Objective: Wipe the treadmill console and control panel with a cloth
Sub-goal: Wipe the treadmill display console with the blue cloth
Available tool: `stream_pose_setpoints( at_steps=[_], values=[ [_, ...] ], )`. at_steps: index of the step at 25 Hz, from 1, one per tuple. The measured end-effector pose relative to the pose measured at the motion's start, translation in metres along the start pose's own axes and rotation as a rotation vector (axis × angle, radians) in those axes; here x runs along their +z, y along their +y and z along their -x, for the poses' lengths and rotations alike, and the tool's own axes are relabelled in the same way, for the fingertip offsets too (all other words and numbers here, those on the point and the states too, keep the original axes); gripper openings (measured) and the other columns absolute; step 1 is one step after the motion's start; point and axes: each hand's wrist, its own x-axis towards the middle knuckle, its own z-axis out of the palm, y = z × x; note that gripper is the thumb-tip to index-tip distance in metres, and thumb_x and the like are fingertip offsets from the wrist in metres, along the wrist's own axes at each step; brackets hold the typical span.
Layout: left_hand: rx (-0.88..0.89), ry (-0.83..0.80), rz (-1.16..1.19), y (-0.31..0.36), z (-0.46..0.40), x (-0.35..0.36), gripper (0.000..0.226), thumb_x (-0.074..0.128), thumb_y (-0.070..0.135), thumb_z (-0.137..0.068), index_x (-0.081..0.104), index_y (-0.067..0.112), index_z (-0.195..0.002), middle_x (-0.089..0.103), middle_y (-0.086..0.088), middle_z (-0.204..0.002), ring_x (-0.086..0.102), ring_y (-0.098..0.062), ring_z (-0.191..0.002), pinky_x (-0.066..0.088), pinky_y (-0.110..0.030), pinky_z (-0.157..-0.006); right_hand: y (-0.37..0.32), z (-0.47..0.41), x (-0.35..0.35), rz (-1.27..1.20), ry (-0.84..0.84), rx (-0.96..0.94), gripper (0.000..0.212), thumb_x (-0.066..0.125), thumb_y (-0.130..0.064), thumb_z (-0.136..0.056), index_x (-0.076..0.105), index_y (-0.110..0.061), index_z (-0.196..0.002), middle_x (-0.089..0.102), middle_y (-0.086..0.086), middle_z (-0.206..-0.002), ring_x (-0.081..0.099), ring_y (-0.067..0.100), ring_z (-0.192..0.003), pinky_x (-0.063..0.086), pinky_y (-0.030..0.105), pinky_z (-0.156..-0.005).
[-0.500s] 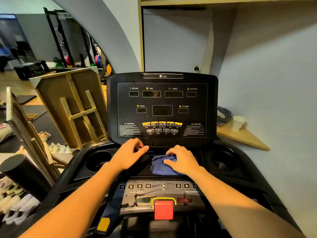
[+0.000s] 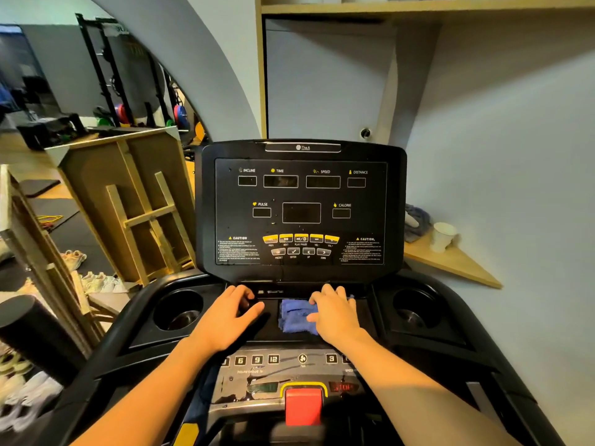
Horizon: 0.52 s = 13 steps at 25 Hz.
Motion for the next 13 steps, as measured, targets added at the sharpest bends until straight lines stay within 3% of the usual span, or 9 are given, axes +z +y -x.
stream_pose_setpoints(
  at_steps=[4,9,13],
  values=[
    [0.011,0.034,0.022,-0.002,-0.008,-0.004,0.03,0.053,0.057,-0.087,0.055,0.033,-0.104,0.055,0.013,-0.096,0.058,-0.005,-0.082,0.047,-0.023,-0.076,-0.003,-0.004,0.008,0.043,0.067,0.022,0.033,0.063,-0.025,-0.095,0.056,-0.022,-0.128,0.049,0.004,-0.134,0.041,0.028,-0.126,0.034,0.043,-0.106],
    [0.063,0.089,0.025,-0.007,-0.021,-0.022,0.023,0.056,0.053,-0.088,0.054,0.035,-0.102,0.054,0.013,-0.093,0.057,-0.004,-0.078,0.044,-0.019,-0.072,-0.003,-0.006,0.01,0.046,0.052,0.041,0.048,0.069,-0.017,-0.088,0.052,-0.016,-0.132,0.043,0.007,-0.14,0.038,0.029,-0.13,0.036,0.038,-0.108],
    [0.129,0.15,0.036,-0.011,-0.044,-0.046,0.02,0.058,0.047,-0.089,0.054,0.033,-0.102,0.054,0.012,-0.091,0.056,-0.004,-0.079,0.047,-0.025,-0.074,0.001,-0.007,0.01,-0.124,0.157,0.061,0.038,0.066,-0.01,-0.087,0.055,-0.015,-0.122,0.045,0.005,-0.13,0.043,0.022,-0.118,0.038,0.025,-0.094]
  ],
)
